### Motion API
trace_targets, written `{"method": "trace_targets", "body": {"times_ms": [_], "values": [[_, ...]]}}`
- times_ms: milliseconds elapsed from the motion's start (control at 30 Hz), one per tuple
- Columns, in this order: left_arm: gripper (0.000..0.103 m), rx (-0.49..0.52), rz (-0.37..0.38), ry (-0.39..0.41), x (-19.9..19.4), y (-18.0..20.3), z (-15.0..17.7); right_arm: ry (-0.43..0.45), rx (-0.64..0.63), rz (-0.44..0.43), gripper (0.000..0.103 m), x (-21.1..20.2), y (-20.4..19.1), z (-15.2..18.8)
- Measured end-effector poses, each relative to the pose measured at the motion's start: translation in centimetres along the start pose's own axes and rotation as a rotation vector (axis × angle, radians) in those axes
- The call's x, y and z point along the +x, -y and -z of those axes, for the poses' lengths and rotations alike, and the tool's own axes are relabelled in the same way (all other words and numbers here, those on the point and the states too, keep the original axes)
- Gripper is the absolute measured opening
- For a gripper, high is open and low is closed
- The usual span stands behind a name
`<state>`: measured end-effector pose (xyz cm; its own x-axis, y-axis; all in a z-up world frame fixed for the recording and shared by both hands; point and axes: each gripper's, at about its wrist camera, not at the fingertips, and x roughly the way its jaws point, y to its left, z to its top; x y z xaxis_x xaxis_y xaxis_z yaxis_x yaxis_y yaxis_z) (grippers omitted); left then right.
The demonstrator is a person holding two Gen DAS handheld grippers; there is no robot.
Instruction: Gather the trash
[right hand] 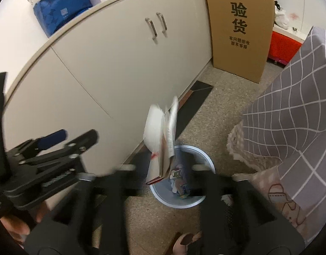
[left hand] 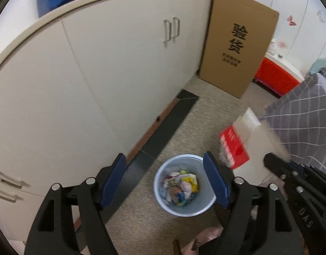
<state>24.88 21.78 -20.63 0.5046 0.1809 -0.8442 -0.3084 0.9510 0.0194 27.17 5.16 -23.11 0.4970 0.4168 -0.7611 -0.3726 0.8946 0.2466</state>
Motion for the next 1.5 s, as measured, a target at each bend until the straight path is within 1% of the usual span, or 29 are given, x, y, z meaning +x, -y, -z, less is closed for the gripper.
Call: {"method": "trace_targets", "body": {"times_ms": [67,133,233,267,367,567,633,767,800,900,967,1167,1267,1300,1400,1500], "values": [[0.074,0.007,-0.026,0.000,-0.1,0.0,0.1,-0.006,0.011,-0.008,0.070,-0.1,0.2,0.3],[0.074,0.022,-0.039,0.013,-0.6,0.1,0.1,-0.001,0.010,0.005,0.070,-0.8,0.3,0.5],[0.074,0.021,-0.035,0.033,-1.7,0.3,0.2,0.028,-0.004,0.032,0.070,-2.8,0.1,0.6],[0.074,0.022,-0.033,0.040,-2.1,0.4,0.2,0.048,-0.013,0.053,0.070,-3.9,0.1,0.6],[0.074,0.036,-0.021,0.072,-3.9,1.0,0.3,0.093,-0.011,0.082,0.070,-6.7,0.2,0.6],[0.078,0.066,0.015,0.167,-9.3,2.6,0.9,0.191,0.001,0.126,0.071,-13.0,0.9,1.3],[0.079,0.072,0.034,0.204,-11.3,3.2,1.2,0.219,0.015,0.133,0.073,-14.8,1.3,1.7],[0.080,0.093,0.066,0.269,-14.9,4.6,1.9,0.297,0.055,0.148,0.076,-19.8,2.3,2.8],[0.080,0.102,0.078,0.289,-16.1,5.0,2.3,0.309,0.060,0.154,0.079,-20.6,2.3,3.0],[0.080,0.124,0.112,0.346,-19.3,6.4,3.6,0.371,0.078,0.177,0.081,-24.5,2.8,4.2],[0.080,0.135,0.131,0.377,-21.1,7.1,4.4,0.407,0.087,0.191,0.085,-27.0,3.1,5.4],[0.085,0.192,0.197,0.460,-26.9,9.2,7.5,0.496,0.083,0.250,0.092,-33.6,2.9,8.9],[0.090,0.203,0.220,0.506,-29.7,9.7,8.9,0.528,0.075,0.276,0.094,-35.8,2.6,10.2],[0.092,0.203,0.231,0.522,-30.7,9.9,9.4,0.541,0.074,0.297,0.094,-36.8,2.5,10.7],[0.092,0.206,0.258,0.562,-32.8,10.1,10.6,0.565,0.070,0.325,0.095,-38.6,2.4,11.9],[0.093,0.200,0.269,0.596,-34.2,10.1,11.6,0.597,0.073,0.340,0.096,-40.1,2.0,13.3]]}}
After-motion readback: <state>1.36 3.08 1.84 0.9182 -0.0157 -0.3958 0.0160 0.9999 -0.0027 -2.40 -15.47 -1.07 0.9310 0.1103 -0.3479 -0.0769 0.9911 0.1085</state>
